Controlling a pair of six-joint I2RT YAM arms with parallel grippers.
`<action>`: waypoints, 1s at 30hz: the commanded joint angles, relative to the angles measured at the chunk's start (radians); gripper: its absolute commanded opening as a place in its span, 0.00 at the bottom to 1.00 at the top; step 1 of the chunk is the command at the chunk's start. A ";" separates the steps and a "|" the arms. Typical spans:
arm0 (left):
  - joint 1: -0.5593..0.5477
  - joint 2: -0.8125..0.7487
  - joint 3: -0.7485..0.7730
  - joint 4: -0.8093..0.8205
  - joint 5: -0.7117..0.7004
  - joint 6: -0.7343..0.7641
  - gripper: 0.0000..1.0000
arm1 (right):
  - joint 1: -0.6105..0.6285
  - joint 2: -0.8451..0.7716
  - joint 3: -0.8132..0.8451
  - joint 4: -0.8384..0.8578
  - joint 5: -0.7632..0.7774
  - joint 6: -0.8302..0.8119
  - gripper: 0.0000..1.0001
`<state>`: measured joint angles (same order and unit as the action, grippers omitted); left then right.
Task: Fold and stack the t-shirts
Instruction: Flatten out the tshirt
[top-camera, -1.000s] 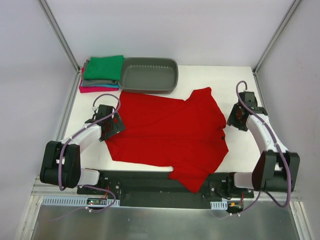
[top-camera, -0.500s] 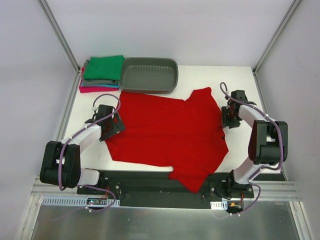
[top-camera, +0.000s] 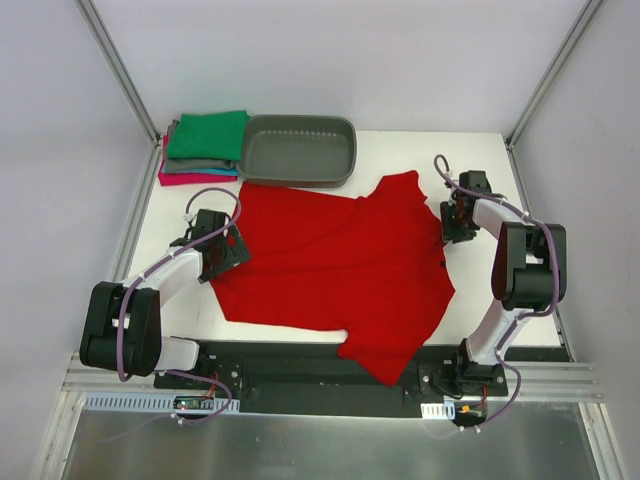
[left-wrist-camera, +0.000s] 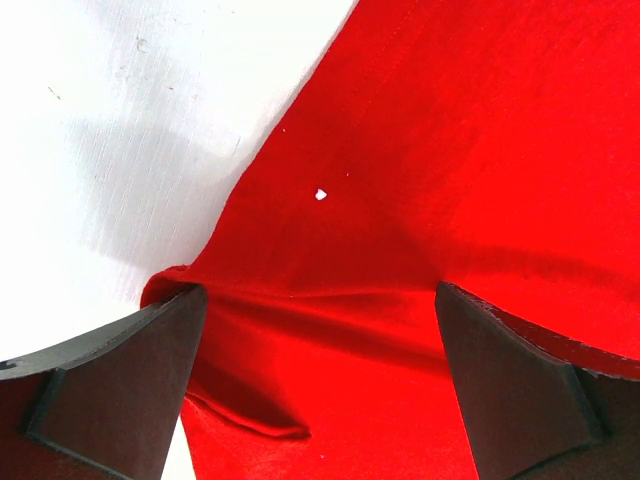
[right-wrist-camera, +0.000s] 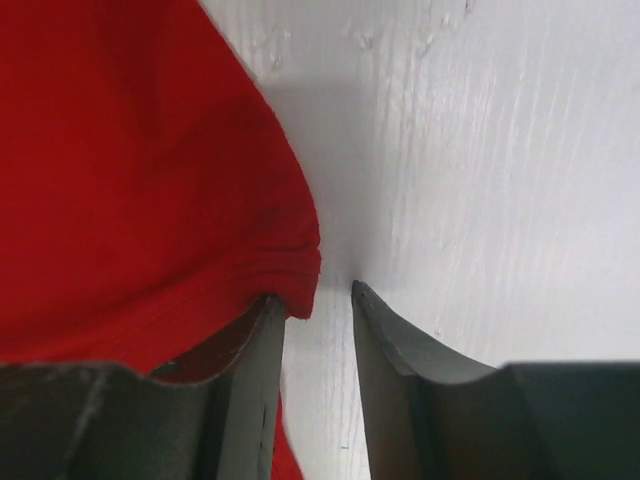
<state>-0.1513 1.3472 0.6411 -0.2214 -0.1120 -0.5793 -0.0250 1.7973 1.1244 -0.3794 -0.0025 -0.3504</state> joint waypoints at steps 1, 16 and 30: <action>-0.002 0.053 -0.052 -0.061 0.072 -0.005 0.99 | -0.006 0.028 0.043 0.027 -0.033 -0.018 0.32; -0.002 0.053 -0.052 -0.061 0.071 -0.005 0.99 | -0.003 -0.030 0.061 -0.022 0.226 0.033 0.01; -0.002 0.052 -0.050 -0.062 0.074 -0.002 0.99 | 0.023 0.019 0.127 -0.139 0.383 0.027 0.43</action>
<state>-0.1513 1.3472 0.6411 -0.2214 -0.1116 -0.5793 -0.0151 1.8252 1.2072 -0.4362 0.2832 -0.3332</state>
